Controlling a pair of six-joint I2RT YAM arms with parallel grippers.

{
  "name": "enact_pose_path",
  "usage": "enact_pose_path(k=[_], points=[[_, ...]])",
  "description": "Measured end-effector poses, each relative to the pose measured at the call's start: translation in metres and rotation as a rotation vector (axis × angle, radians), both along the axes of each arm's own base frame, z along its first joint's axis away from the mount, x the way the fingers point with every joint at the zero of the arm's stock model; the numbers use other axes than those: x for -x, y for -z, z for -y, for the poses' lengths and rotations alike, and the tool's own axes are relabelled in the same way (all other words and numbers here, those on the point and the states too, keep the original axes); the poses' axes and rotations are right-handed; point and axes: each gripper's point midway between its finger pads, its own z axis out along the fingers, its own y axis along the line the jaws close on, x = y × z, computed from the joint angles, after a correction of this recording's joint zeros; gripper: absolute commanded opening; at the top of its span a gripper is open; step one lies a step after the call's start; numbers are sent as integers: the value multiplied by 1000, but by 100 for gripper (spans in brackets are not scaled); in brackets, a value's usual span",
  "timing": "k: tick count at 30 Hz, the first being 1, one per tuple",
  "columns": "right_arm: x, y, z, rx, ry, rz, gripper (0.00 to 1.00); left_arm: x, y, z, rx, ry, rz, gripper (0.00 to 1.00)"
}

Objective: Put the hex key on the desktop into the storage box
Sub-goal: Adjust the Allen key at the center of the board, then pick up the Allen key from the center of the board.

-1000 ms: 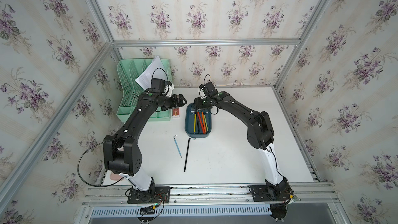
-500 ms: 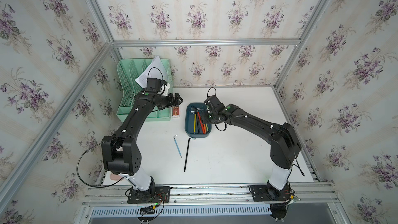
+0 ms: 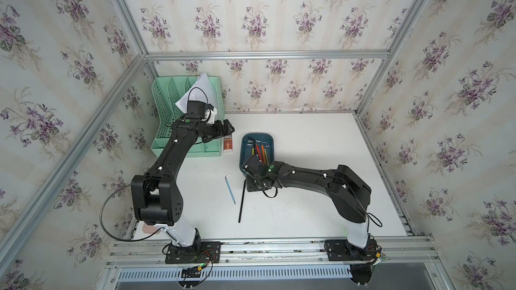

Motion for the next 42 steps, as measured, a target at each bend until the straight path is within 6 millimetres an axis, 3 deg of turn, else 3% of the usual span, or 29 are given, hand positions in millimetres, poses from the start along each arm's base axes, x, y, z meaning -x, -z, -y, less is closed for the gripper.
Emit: enact_pose_path(k=[12,18,23,29,32,42], points=[[20,23,-23,77,-43,-29,50,0,-1,0,6,-1,0,99],[18,30,-28,128,-46,-7,50,0,-1,1,10,-1,-2,99],[18,36,-13,187,-40,26,51,0,-1,1,11,-1,-2,99],[28,36,41,283,-12,26,51,0,-1,1,12,0,-2,99],[36,33,58,296,-12,17,51,0,-1,2,15,1,-3,99],[34,39,48,251,-14,-41,46,1,-1,2,21,-1,-6,99]])
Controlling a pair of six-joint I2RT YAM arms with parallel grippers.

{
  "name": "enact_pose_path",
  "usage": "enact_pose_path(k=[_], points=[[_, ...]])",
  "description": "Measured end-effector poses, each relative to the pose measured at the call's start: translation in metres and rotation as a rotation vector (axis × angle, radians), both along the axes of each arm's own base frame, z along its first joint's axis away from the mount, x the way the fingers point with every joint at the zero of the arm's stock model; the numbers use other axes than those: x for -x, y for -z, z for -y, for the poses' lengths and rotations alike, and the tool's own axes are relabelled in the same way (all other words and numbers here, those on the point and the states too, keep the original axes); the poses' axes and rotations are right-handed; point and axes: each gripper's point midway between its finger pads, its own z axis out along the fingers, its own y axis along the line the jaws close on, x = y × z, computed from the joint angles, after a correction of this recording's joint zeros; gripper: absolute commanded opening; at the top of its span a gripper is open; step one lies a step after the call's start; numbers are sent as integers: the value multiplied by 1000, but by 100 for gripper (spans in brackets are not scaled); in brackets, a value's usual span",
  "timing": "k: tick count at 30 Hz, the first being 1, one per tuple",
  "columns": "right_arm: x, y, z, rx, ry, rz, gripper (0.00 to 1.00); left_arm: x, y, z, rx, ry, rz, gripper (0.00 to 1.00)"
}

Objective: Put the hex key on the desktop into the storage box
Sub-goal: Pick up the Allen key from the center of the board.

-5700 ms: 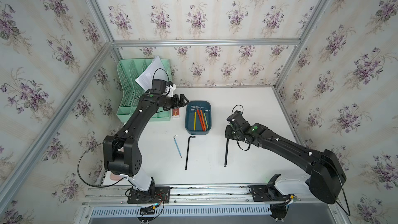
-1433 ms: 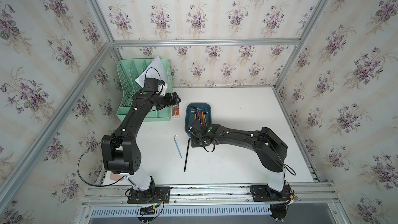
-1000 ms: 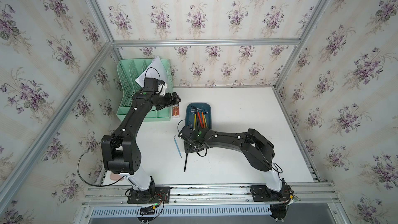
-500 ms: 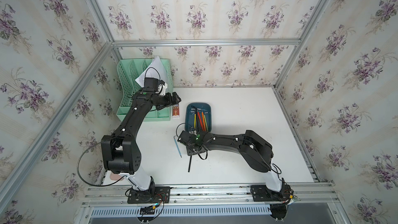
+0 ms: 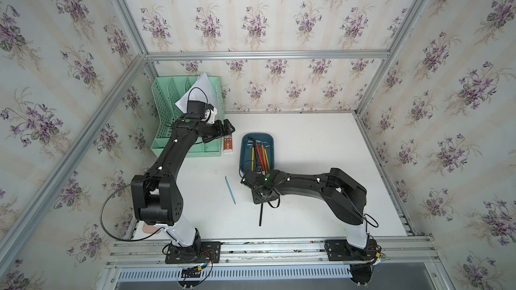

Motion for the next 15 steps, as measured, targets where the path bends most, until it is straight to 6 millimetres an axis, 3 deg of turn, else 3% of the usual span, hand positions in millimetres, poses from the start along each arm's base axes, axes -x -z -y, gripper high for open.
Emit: enact_pose_path(k=[15], points=[[-4,14,1,51,5,2,12,0,0,0,0,-1,0,99]])
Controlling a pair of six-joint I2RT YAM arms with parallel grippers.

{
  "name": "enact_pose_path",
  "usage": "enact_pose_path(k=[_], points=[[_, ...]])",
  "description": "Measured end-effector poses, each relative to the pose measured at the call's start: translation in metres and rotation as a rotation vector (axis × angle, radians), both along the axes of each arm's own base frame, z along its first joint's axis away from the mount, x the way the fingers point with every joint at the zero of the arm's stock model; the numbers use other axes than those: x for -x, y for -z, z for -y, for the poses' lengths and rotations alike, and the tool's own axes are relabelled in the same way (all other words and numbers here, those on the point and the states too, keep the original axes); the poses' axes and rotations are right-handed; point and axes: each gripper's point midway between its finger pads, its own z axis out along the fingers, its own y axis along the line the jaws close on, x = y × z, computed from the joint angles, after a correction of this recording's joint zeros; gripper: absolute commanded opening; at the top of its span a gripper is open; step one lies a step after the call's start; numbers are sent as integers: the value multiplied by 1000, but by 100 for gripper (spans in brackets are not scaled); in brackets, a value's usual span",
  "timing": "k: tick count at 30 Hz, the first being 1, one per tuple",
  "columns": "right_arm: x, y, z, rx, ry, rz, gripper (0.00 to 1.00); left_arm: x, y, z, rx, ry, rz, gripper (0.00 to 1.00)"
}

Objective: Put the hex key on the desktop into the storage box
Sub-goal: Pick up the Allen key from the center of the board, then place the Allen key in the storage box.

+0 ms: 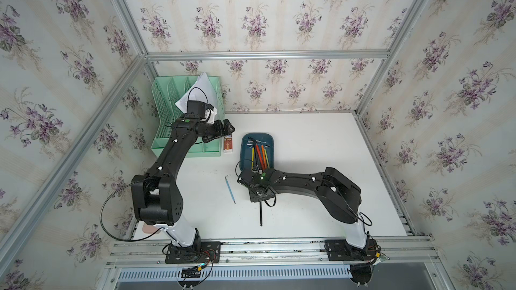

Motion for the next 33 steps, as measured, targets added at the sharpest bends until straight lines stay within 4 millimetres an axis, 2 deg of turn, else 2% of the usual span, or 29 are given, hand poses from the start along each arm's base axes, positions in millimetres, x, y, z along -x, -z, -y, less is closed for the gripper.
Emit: enact_pose_path(k=[5,14,17,19,21,28,33], points=[[-1,1,0,0,1,10,1,0,0,0,0,0,0,99],[-4,-12,4,-76,11,44,0,0,0,0,0,0,0,99],[4,-18,19,-52,13,21,0,0,0,0,0,0,0,99],[6,-27,24,-52,12,23,0,0,0,0,0,0,0,99],[4,-42,20,-90,7,43,0,0,0,0,0,0,0,99],[2,-74,18,-146,-18,83,0,0,0,0,-1,0,0,99],[-8,-113,12,-223,-26,142,0,0,0,0,-1,0,0,99]])
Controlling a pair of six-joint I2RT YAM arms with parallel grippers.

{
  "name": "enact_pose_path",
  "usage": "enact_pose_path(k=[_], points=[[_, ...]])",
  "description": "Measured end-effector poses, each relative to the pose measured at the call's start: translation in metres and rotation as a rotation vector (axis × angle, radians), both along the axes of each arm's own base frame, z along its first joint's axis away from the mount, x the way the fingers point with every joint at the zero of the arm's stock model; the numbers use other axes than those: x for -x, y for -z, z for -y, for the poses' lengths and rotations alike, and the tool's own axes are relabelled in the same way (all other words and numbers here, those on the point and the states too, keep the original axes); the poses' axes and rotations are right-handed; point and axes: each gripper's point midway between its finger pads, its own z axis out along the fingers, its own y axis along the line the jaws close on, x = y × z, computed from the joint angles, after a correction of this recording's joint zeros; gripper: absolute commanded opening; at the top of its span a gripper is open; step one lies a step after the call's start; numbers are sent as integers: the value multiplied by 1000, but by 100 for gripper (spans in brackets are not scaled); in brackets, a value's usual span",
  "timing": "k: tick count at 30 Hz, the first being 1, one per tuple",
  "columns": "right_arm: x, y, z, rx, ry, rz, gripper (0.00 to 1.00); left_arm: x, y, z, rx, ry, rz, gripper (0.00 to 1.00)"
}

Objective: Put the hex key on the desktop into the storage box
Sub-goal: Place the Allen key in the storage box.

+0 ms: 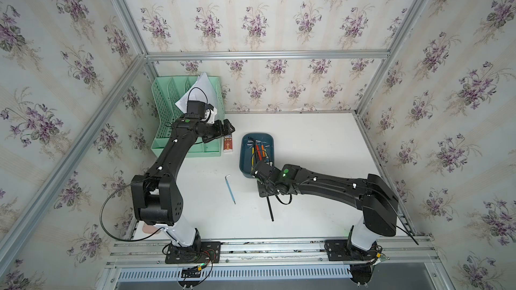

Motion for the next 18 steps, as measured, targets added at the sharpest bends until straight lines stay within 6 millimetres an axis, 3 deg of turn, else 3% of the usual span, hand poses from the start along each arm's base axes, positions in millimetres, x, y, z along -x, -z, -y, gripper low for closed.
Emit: enact_pose_path(k=[4,8,14,18], points=[[-28,-29,-6,-75,20,40,0,0,0,0,0,0,0,99],[-71,-50,-12,-158,43,72,0,0,1,0,-2,-2,-2,99],[-142,-47,-21,-221,81,76,0,0,1,-1,-6,-5,-1,99],[-186,-31,-32,-239,101,72,0,2,-6,-2,-7,-7,17,99]])
